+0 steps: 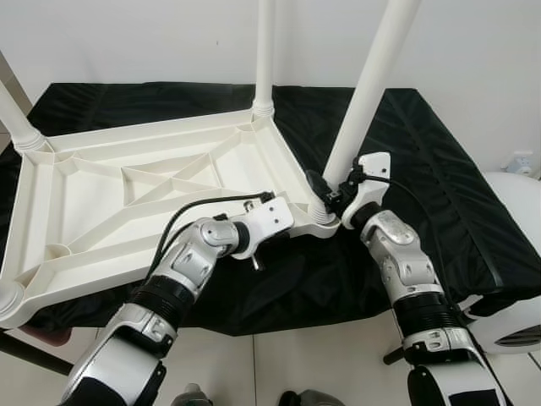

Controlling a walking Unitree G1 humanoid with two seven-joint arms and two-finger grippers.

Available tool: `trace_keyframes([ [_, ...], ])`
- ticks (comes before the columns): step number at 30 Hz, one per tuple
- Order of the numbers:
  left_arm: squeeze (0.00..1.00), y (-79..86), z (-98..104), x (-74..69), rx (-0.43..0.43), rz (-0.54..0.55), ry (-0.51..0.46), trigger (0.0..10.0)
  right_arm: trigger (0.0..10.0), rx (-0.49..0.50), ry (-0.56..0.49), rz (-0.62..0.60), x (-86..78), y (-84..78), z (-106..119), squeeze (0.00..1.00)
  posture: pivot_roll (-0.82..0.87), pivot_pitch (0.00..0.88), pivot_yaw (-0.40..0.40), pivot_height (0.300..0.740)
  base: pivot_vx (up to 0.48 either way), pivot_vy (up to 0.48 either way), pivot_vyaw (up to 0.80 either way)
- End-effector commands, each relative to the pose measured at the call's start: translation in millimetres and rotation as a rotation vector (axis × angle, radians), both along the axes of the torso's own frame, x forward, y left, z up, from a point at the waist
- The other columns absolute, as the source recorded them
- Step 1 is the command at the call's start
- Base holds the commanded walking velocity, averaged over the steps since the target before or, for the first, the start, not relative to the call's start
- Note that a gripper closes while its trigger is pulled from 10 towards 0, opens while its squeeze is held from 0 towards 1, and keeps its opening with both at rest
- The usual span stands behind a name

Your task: Building children table

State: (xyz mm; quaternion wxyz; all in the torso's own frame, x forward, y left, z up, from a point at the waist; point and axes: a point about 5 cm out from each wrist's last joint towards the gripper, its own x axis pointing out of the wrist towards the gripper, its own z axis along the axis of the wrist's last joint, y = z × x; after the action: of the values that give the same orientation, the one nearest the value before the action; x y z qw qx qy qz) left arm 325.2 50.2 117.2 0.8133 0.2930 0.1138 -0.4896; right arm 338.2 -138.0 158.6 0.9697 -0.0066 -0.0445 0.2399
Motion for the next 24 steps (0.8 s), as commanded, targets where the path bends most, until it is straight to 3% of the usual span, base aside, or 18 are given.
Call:
trace_keyframes([
  [1,0.0,7.8,-22,-5.1,0.054,0.043,0.07,10.0,10.0,-0.014,0.055,0.013,-3.4,-0.8,-11,0.0,0.01,0.023,-0.05,0.74,0.0,0.0,0.0],
  [13,0.0,6.3,-23,-6.5,0.053,0.038,0.067,10.0,10.0,0.01,0.131,-0.069,-2.8,-25.0,-14,0.0,0.0,0.018,-0.058,0.74,0.0,0.0,0.0],
  [24,0.0,5.8,-22,-6.3,0.051,0.036,0.062,10.0,10.0,0.086,0.198,-0.117,-0.7,-29.7,-23,0.0,0.0,0.018,-0.056,0.74,0.0,0.0,0.0],
])
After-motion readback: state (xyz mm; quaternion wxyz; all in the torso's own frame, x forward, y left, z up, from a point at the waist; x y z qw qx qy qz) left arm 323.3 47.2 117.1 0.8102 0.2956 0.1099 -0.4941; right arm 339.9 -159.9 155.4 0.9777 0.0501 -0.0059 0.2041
